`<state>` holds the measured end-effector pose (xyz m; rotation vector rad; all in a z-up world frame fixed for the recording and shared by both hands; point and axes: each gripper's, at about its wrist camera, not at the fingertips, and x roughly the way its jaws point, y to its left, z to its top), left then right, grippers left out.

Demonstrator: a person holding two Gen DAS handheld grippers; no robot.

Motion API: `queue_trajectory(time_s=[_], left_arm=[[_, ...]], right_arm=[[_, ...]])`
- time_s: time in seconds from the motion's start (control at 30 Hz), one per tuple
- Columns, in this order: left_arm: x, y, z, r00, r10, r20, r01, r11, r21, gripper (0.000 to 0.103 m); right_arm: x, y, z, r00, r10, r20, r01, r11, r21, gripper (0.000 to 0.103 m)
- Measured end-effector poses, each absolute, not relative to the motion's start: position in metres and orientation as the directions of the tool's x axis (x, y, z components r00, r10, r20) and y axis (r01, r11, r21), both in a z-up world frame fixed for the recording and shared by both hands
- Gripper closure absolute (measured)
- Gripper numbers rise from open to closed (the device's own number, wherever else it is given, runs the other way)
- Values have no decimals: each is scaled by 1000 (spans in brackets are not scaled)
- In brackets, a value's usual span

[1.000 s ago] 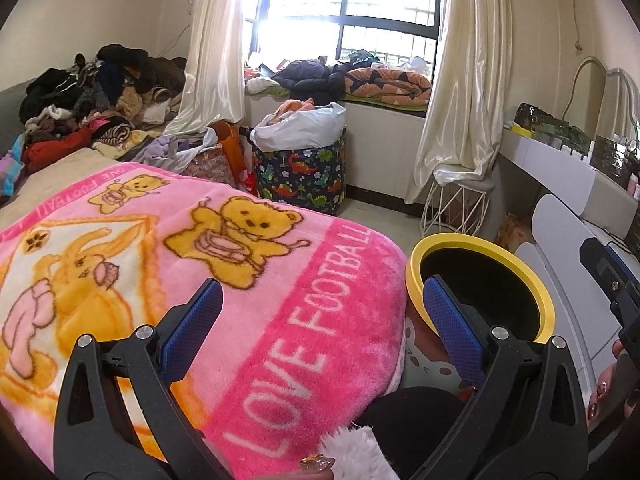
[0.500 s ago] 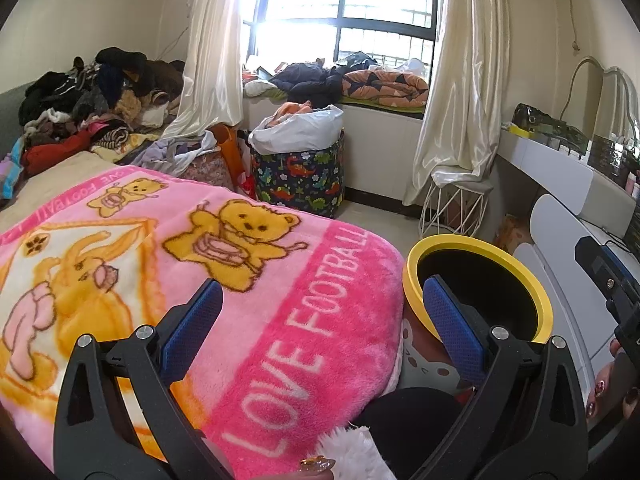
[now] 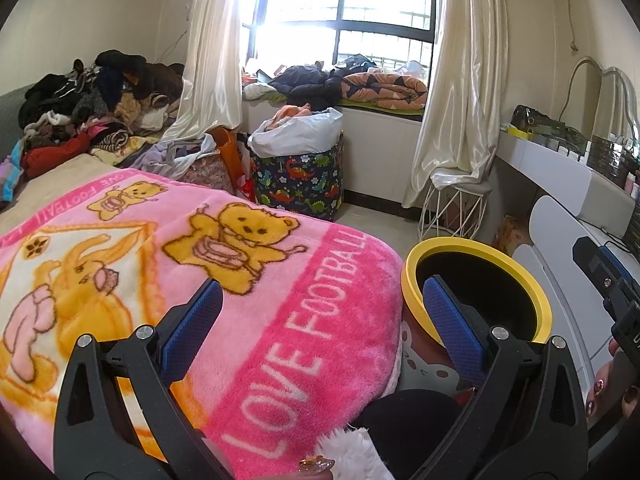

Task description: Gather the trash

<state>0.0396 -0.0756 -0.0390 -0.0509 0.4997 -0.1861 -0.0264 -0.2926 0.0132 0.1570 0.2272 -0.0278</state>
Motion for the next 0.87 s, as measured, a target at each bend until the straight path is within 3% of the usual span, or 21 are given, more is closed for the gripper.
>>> queue_trajectory(time_s=[0.37, 0.57, 0.7, 0.87], left_arm=[[44, -66, -31, 865, -104, -491, 76, 994, -78, 11], [43, -10, -32, 867, -1, -498, -72, 989, -127, 11], [36, 70, -45, 822, 215, -528, -318, 942, -111, 11], [14, 207, -80, 590, 513, -624, -661, 751, -7, 11]], right_arm=[[-24, -284, 22, 975, 24, -219, 11, 987, 158, 6], [5, -233, 41, 947, 215, -241, -187, 973, 135, 6], [45, -136, 43, 760, 520, -390, -505, 850, 148, 6], [69, 22, 5, 379, 688, -619, -757, 615, 220, 6]])
